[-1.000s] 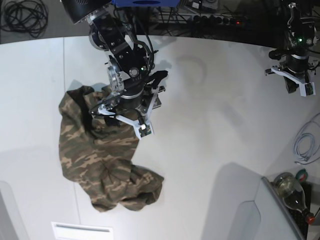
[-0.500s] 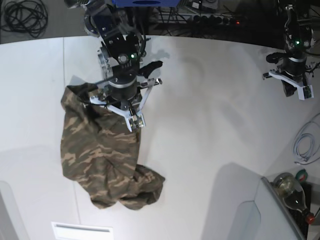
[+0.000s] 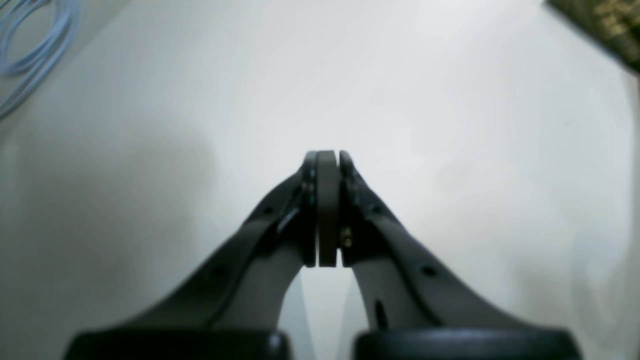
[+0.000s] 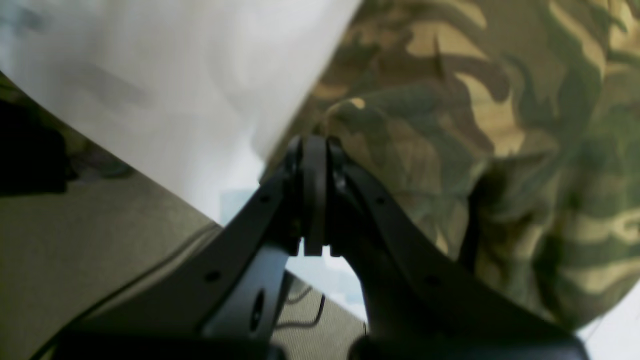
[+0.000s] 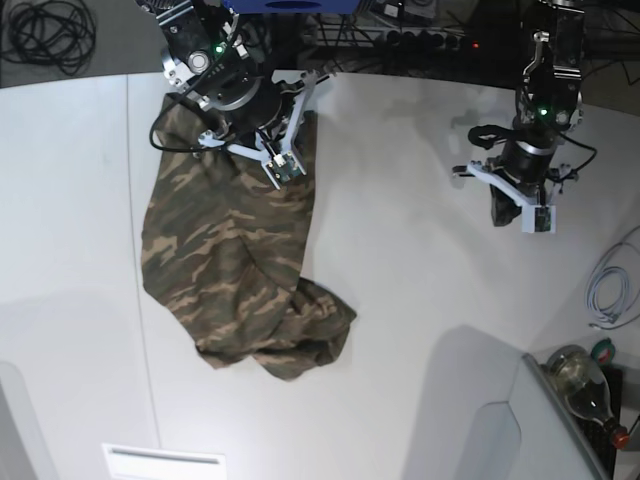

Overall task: Layout the t-shirt on the table in an organized manner, then fold the t-shirt properly
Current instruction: 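Grasp another shirt edge with the left gripper beside the right gripper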

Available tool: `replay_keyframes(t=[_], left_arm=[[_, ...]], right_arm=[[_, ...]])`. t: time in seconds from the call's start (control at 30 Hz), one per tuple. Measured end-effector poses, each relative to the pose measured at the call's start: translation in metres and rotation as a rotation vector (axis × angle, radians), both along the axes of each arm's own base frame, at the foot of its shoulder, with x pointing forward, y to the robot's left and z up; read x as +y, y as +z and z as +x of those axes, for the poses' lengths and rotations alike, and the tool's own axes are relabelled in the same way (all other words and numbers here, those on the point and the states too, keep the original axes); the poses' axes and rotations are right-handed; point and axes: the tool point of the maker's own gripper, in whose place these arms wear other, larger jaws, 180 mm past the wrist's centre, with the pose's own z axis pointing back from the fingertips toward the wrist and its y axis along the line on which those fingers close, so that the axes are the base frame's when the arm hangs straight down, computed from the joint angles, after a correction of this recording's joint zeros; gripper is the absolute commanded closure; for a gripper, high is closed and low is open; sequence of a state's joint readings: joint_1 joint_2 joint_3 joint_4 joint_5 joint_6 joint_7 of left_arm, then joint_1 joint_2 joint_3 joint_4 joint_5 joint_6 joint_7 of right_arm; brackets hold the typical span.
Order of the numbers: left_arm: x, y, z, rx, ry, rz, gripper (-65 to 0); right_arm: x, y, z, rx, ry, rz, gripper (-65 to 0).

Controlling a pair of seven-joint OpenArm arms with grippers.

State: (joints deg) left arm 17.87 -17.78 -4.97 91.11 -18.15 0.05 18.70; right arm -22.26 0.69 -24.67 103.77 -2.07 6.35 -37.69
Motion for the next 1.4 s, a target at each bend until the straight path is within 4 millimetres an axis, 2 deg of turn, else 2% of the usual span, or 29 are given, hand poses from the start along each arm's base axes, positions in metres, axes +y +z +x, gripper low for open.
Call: replay_keyframes(t=[0.07,0.1,0.13,0.2,0.27,0.33,0.37,0.43,0.5,0.6,0.63,0.73,0.8,0.87,0.93,1.03,1.13,1.27,1.3,1.33,1.4], left_arm=[[-0.019,-0.004,0.012,-0.006,-0.018,-0.031,-12.0],[-0.028,-0.007,0.015,-0.004,-0.026,-0.05,-17.1],[-0.037,-0.01,0.016,0.001,-0.043,-0.067,-21.7],[-0.036,-0.014,0.015,0.012,-0.042,-0.071,-28.1],[-0.019,-0.017,0.01,0.028,-0.002,-0.045,-32.1],[-0.01,-0.016,0.01,0.028,0.009,-0.026,-34.4],[-0.015,-0.015,0.011,0.024,-0.003,-0.026,-34.7],[-0.048,-0.01,0.014,0.009,-0.089,-0.059,-34.7],[-0.107,-0.007,0.011,0.004,-0.235,-0.133,-34.7],[-0.172,-0.007,0.009,0.0,-0.328,-0.237,-34.7],[-0.181,-0.012,0.01,0.011,-0.339,-0.25,-34.7],[-0.179,-0.041,0.014,0.086,-0.287,-0.236,-36.5],[-0.181,-0.053,0.011,0.119,-0.277,-0.242,-43.9],[-0.194,-0.057,0.009,0.131,-0.281,-0.268,-53.3],[-0.207,-0.055,0.011,0.128,-0.285,-0.299,-57.8],[-0.219,-0.057,0.018,0.13,-0.329,-0.32,-57.8],[-0.227,-0.069,0.02,0.163,-0.365,-0.339,-57.8],[-0.252,-0.07,0.028,0.163,-0.397,-0.398,-57.3],[-0.256,-0.071,0.028,0.167,-0.399,-0.406,-55.3],[-0.26,-0.072,0.028,0.165,-0.41,-0.42,-49.9],[-0.266,-0.075,0.026,0.186,-0.438,-0.433,-30.6]], right_arm=[[-0.002,-0.003,0.006,-0.004,0.003,-0.01,-1.5],[-0.003,-0.007,0.008,0.003,0.005,-0.021,-4.1],[-0.005,-0.01,0.009,0.006,0.009,-0.034,-8.1],[-0.01,-0.007,0.005,0.028,0.011,-0.06,-18.5],[-0.011,0.009,0.005,0.016,0.008,-0.056,-27.2],[-0.008,0.032,0.018,-0.045,-0.007,-0.02,-35.3],[-0.01,0.041,0.026,-0.076,-0.022,-0.006,-38.6],[-0.032,0.046,0.045,-0.109,-0.079,-0.027,-43.4],[-0.074,0.044,0.065,-0.128,-0.173,-0.093,-45.6],[-0.138,0.043,0.082,-0.14,-0.342,-0.164,-45.5],[-0.151,0.044,0.083,-0.141,-0.376,-0.178,-45.5],[-0.171,0.042,0.083,-0.131,-0.43,-0.193,-45.5],[-0.175,0.042,0.083,-0.131,-0.448,-0.186,-45.5],[-0.177,0.04,0.081,-0.125,-0.451,-0.189,-45.5],[-0.177,0.033,0.076,-0.102,-0.448,-0.195,-45.5],[-0.176,0.026,0.07,-0.079,-0.444,-0.199,-45.5],[-0.175,0.029,0.075,-0.122,-0.442,-0.184,-45.5],[-0.174,0.023,0.064,-0.097,-0.437,-0.188,-45.5],[-0.174,0.023,0.064,-0.097,-0.437,-0.189,-45.5],[-0.174,0.024,0.065,-0.104,-0.437,-0.186,-45.5],[-0.174,0.024,0.066,-0.109,-0.437,-0.184,-45.5]])
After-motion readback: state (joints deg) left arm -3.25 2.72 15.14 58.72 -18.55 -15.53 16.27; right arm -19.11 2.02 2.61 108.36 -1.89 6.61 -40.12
